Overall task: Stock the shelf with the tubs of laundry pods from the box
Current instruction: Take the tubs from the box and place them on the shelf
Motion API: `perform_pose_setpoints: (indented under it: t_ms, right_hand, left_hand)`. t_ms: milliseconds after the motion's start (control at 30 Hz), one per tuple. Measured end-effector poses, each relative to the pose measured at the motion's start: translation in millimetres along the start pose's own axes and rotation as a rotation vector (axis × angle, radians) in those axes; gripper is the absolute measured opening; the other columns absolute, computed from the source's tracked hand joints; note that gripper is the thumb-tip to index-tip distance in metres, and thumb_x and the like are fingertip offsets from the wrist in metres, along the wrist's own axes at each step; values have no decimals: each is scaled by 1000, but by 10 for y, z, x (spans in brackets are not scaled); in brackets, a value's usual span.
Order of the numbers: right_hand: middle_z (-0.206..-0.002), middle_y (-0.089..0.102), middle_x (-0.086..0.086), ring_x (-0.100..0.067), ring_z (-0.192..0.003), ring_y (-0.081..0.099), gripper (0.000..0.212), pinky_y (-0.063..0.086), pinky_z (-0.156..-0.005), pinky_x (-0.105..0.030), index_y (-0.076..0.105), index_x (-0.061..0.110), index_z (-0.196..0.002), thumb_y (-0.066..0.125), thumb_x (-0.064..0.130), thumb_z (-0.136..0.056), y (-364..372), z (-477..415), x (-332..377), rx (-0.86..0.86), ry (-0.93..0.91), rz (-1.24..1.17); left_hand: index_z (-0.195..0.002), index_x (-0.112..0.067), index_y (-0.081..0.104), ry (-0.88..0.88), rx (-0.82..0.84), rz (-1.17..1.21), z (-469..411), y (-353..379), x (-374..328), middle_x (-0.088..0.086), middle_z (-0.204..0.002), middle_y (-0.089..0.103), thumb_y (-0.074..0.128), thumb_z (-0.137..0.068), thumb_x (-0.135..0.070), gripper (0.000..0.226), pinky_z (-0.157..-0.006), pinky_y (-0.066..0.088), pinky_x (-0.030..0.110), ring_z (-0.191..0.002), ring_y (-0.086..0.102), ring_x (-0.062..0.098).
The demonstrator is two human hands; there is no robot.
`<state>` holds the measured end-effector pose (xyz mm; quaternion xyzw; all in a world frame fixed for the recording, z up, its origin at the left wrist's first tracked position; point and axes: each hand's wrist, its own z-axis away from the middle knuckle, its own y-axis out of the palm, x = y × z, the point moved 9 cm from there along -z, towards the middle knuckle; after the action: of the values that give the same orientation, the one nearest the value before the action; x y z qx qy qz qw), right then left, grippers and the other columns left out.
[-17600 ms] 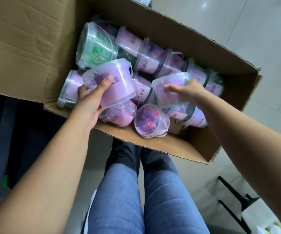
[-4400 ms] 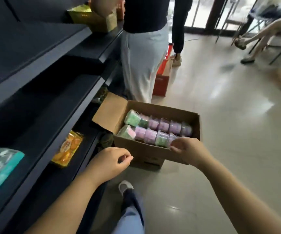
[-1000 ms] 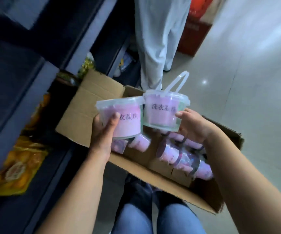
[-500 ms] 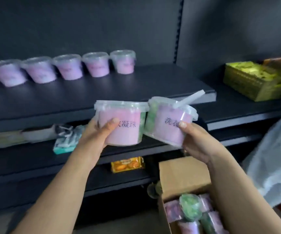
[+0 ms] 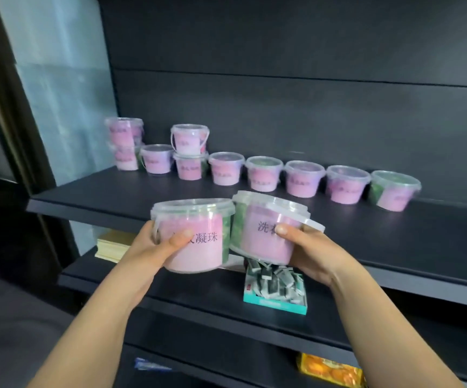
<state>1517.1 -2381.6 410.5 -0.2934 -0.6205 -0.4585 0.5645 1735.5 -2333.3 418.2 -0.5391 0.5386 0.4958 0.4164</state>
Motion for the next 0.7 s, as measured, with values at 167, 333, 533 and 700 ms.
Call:
perform_pose_setpoints:
  t_ms: [167, 333, 533, 700]
  right_hand:
    - [-94, 74, -6, -16, -87, 70, 97, 56, -83, -31, 64, 5, -97, 93, 41, -13, 399, -588, -49, -29, -57, -45]
    - [-93, 74, -1, -8, -84, 70, 94, 55, -70, -16, 68, 11, -91, 90, 50, -8, 589, -984, -147, -29, -29, 21]
    - [-98, 73, -3, -12, -91, 69, 93, 56, -72, -20, 66, 10, -98, 93, 43, -15, 620, -1511, -48, 6, -108, -9]
    - [-103, 72, 0, -13, -98, 67, 79, 53, -75, -21, 67, 16, -100, 92, 43, -31, 404, -2048, 524, -28, -387, 29]
  left_hand:
    - [-108, -28, 57, -5, 80, -22, -284, -491, -32, -10, -98, 72, 84, -17, -62, 101, -64, 54, 17, -91, 68, 4]
    - [-116, -25, 54, -9, 142, -21, -615, -760, 5, -3, -107, 70, 88, -26, -55, 101, -75, 56, 23, -100, 66, 11]
    - [-111, -28, 57, -9, 146, 8, -1173, -981, 73, 0, -107, 70, 90, -23, -51, 96, -76, 57, 28, -101, 66, 15]
    - [-100, -23, 57, 79, 71, 42, -2037, -1110, -233, -10, -85, 74, 88, -8, -51, 101, -63, 55, 17, -81, 69, 2]
